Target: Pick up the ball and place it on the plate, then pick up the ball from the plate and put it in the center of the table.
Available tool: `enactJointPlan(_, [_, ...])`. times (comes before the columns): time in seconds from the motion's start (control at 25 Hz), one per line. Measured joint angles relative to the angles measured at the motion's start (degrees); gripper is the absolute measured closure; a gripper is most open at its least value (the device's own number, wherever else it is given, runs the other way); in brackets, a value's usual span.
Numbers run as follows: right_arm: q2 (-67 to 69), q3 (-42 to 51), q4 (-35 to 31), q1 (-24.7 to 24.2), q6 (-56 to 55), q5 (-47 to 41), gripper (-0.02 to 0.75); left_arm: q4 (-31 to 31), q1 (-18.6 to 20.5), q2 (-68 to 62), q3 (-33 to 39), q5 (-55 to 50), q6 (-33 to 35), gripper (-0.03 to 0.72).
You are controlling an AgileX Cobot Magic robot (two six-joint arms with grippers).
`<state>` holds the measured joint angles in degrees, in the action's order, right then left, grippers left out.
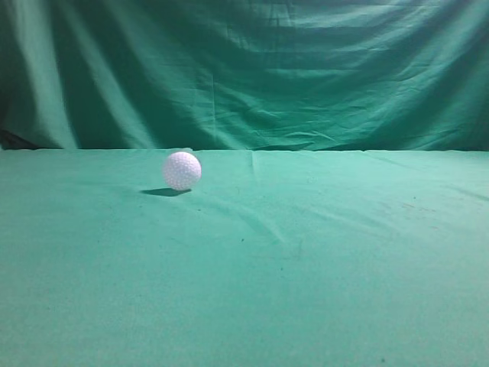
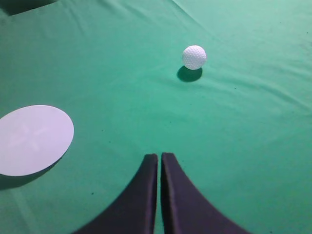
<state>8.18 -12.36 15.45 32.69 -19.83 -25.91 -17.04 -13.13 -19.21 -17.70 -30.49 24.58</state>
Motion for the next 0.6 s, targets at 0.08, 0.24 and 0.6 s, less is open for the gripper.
enactJointPlan(0.08, [-1.88, 3.78, -1.22, -4.44, 0.05, 5.1, 0.738, 0.0, 0.0, 0.0, 0.0, 0.0, 0.0, 0.688])
enactJointPlan(0.24, [-6.63, 7.25, -5.14, -12.62, 0.05, 4.34, 0.738, 0.0, 0.0, 0.0, 0.0, 0.0, 0.0, 0.688])
enactJointPlan(0.6, [-8.73, 10.7, -7.71, -25.92, 5.29, 3.31, 0.738, 0.0, 0.0, 0.0, 0.0, -0.02, 0.09, 0.688])
